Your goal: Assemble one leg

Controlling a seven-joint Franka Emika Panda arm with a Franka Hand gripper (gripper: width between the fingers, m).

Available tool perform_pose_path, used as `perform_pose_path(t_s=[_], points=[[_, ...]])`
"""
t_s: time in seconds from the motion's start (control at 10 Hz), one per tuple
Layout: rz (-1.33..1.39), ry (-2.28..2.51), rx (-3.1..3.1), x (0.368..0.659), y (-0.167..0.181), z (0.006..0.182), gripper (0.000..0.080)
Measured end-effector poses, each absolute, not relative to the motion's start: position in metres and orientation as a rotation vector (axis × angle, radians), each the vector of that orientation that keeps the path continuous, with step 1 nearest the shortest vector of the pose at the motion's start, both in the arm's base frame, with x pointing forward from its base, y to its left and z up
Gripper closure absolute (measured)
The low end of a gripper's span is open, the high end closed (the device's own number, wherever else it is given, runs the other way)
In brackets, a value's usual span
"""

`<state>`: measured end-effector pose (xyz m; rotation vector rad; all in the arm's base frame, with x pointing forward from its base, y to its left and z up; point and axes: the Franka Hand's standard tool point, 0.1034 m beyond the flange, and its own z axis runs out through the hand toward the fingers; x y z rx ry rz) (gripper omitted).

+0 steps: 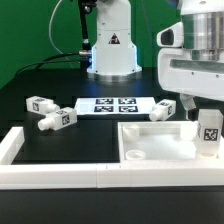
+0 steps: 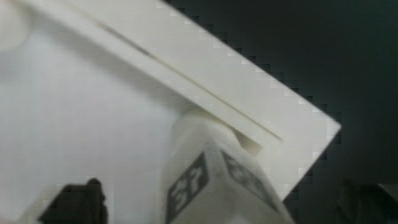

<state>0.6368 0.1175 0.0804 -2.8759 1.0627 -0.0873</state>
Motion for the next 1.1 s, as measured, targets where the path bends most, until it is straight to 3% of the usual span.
perform_pose_path(t_s=[0.1, 0.4, 0.8, 0.9, 1.0, 1.1], points=[[-0.088, 0.747, -2.989, 0.6353, 0.1180, 0.0784, 0.0150], [-0.093, 0.445, -3.063, 0.6354, 0.1163, 0.0775, 0.0150], [-0.092, 0.488, -3.054, 0.6353, 0.1166, 0.0774, 0.0164], [-0.088, 0.607, -3.029, 0.6353, 0.1169, 0.0774, 0.0336], [-0.085, 0.735, -2.998, 0.6352, 0.1173, 0.0774, 0.0336], [-0.079, 0.905, -2.954, 0.6343, 0.1183, 0.0767, 0.0516]])
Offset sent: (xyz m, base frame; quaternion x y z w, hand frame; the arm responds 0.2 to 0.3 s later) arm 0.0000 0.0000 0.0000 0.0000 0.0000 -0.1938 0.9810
